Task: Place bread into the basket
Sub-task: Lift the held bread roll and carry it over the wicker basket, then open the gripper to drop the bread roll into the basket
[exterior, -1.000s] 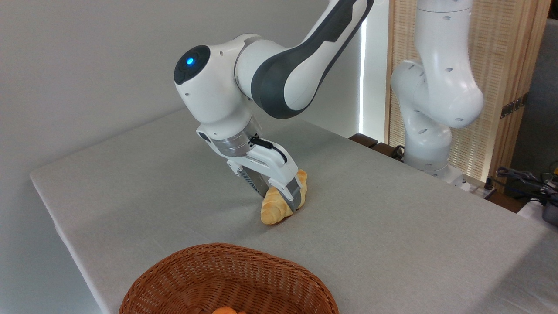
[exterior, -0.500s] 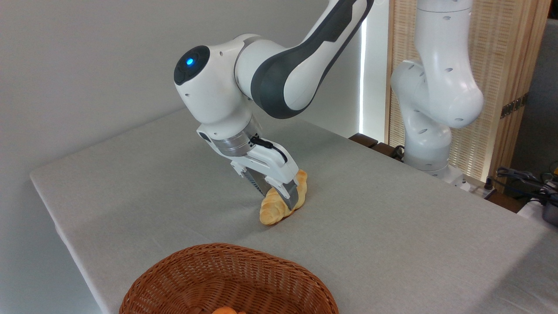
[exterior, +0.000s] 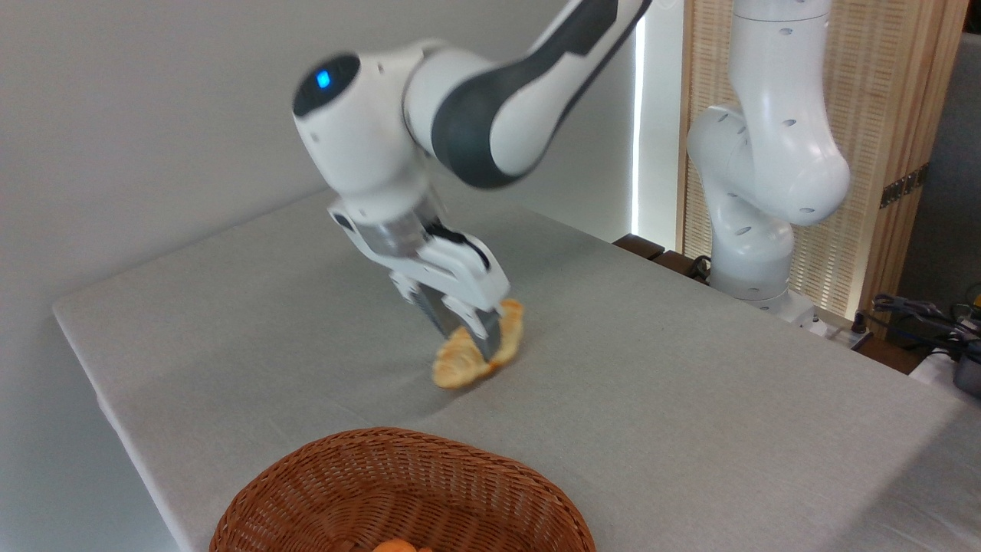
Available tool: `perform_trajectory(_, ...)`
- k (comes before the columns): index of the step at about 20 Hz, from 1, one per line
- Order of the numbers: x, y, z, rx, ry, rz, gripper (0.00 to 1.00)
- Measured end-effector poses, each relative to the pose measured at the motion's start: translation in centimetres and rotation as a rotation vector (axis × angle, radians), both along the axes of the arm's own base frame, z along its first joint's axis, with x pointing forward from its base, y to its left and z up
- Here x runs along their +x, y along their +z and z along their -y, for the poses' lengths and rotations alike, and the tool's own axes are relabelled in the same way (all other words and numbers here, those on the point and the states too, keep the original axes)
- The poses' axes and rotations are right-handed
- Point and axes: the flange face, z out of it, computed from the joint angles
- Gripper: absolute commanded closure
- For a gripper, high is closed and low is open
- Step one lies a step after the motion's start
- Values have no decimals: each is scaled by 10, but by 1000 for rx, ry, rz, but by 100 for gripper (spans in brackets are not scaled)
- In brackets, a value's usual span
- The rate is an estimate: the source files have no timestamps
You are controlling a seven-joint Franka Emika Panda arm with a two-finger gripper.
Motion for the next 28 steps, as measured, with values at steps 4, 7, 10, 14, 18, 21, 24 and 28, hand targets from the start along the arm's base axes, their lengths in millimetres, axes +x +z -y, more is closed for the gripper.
perform_trajectory(4, 27, 63, -5, -22, 12, 181, 41)
perform_trajectory(7, 46, 91, -23, -7, 38, 336, 36)
perform_trajectory(10, 59, 101, -36, 27, 38, 455, 13)
perform_trajectory(14, 71, 110, -54, 49, 60, 566, 3)
perform_trajectory(18, 75, 111, -66, 62, 69, 596, 0)
perform_trajectory(21, 77, 110, -69, 87, 56, 605, 0)
perform_trajectory(24, 77, 110, -69, 90, 54, 607, 0)
perform_trajectory(28, 77, 110, -69, 90, 54, 608, 0)
